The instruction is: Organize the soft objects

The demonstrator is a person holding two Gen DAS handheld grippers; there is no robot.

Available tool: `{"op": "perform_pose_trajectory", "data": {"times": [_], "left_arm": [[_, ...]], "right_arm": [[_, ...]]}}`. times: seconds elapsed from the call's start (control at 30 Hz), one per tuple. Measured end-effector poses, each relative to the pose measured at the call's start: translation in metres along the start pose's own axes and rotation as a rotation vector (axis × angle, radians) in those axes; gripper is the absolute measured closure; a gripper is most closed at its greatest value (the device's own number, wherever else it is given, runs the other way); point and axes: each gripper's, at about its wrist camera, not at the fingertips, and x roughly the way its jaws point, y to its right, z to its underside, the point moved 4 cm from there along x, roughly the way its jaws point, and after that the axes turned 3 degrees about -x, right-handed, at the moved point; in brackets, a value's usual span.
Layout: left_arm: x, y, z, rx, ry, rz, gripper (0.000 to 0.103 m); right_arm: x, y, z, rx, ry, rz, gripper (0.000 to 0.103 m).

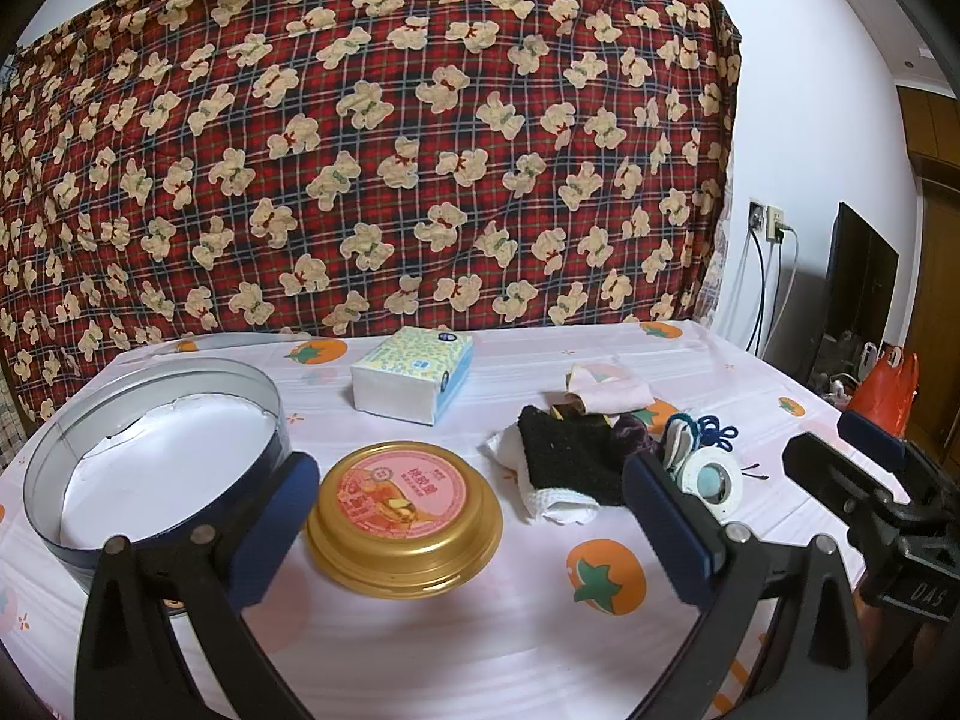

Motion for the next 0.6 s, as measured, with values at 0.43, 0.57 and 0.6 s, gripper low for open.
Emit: {"op": "perform_pose_trajectory", "data": {"times": [0.43,0.57,0.6], "left_arm": [[0.0001,0.0003,0.0,0.0,0.001,-0.001,0.0],[0.0,0.0004,-0.0001,0.0,0.0,0.0,0.0],[0.0,0.0004,0.0,0.001,0.0,0.0,0.0]], "right_arm": [[-0.0004,0.0016,0.0012,0.0,-0.001,0.0,0.001],[0.0004,0.0001,0.0033,0.0,-0.001,0.004,0.001],[0.0012,-0.0005,0.0044,0.0,-0.001,0.006,0.001]]}}
